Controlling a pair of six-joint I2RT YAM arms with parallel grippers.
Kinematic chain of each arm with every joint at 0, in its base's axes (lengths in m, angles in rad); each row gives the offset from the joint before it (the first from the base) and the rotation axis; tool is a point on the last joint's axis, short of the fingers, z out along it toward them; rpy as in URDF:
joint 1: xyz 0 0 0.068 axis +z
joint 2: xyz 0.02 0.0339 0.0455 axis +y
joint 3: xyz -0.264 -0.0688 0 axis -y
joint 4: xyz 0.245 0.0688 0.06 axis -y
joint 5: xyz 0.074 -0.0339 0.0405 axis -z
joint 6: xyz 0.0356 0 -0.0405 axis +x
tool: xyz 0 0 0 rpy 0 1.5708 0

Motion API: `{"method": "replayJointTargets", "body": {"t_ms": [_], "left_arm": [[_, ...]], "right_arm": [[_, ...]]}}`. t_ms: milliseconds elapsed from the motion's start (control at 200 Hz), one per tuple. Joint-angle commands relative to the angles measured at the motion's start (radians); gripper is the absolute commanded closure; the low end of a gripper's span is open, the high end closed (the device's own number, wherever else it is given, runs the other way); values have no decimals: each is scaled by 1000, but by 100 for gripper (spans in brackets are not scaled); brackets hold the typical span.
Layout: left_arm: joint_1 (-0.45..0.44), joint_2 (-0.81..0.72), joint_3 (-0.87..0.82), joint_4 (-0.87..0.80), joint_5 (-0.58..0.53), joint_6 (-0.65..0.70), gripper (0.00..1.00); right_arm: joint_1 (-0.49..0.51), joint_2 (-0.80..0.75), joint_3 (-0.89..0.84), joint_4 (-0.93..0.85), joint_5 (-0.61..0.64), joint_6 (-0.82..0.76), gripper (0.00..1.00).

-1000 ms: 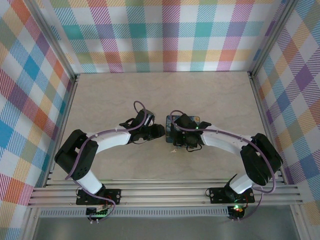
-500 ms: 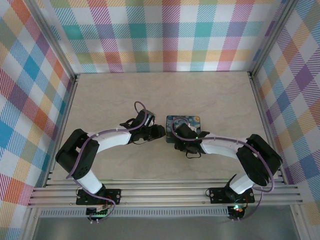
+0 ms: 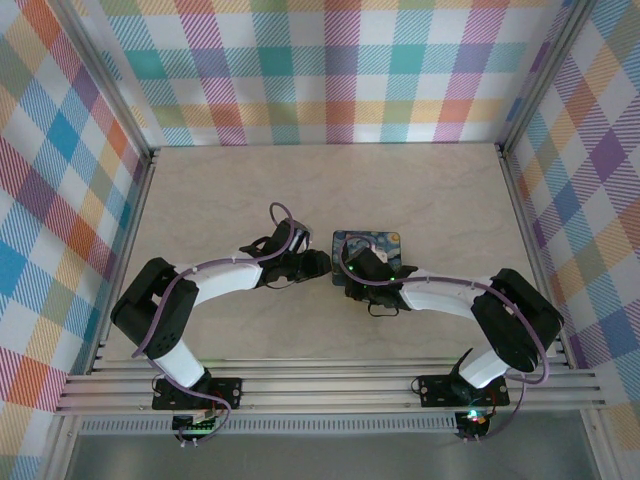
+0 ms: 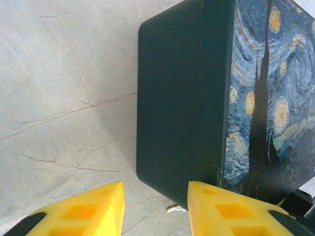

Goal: Unlock a padlock with a key

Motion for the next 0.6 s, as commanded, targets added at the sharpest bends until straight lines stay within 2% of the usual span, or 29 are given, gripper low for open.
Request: {"method": "replayJointTargets", "body": {"t_ms": [0, 105, 245, 400, 595], "left_arm": [[2, -9, -2, -19, 20, 19, 62], [6, -11, -7, -18, 20, 20, 62], [8, -35, -22, -16, 15, 23, 62], [19, -103, -59, -19, 8, 40, 63], [30, -258, -159, -15, 22, 61, 63]], "right_arm": [[6, 2, 23, -50, 2, -32, 71], [7, -14, 21, -57, -9, -41, 82], [6, -35, 26, -63, -33, -50, 92], [7, -67, 34, -88, -66, -40, 94], [-9, -127, 25, -134, -108, 28, 98]]}}
